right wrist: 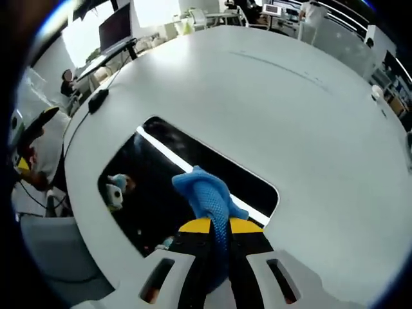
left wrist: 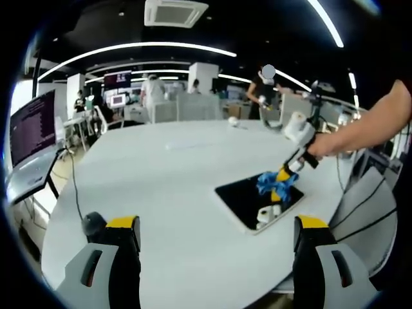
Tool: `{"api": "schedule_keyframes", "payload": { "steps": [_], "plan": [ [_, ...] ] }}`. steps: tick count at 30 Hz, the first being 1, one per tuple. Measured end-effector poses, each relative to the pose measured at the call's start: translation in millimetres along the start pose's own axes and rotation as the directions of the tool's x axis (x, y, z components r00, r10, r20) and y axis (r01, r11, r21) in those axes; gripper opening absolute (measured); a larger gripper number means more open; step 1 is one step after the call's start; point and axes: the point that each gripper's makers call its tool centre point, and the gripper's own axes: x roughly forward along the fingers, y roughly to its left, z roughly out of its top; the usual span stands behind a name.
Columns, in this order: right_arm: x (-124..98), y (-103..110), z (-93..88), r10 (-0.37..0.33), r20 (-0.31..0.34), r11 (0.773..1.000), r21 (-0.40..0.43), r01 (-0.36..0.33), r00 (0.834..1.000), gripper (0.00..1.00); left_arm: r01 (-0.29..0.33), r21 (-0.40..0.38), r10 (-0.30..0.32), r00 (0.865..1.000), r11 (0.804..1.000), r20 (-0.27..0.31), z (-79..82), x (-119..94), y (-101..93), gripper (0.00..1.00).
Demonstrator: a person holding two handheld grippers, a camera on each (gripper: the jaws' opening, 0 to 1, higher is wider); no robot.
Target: Wipe the mirror surface with the cleaning cloth until all visible marks leave the cleaned area.
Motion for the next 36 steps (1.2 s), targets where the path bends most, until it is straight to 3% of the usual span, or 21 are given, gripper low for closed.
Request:
{"api": "schedule_keyframes", "payload": {
  "steps": [8,29,36],
  "plan": [
    [-2,-2,-2.9,-0.009,0.005,1.0,-0.005,0.009,1.0,0.03,0.006,0.01,-0.006,1.0,1.0,-0.003,2.1,2,-2.8,1.0],
    [-10,-31,-18.6,-0.063,-0.022,0.998,0.027,0.064,0.998,0.03,0.015,0.012,-0.015,1.0,1.0,0.007,3.8,2,-7.0,1.0],
    [-10,-29,-18.9,-0.067,-0.023,0.998,0.02,0.067,0.998,0.03,0.024,0.016,-0.025,1.0,1.0,0.006,5.2,7,-10.1,1.0]
  ]
}}
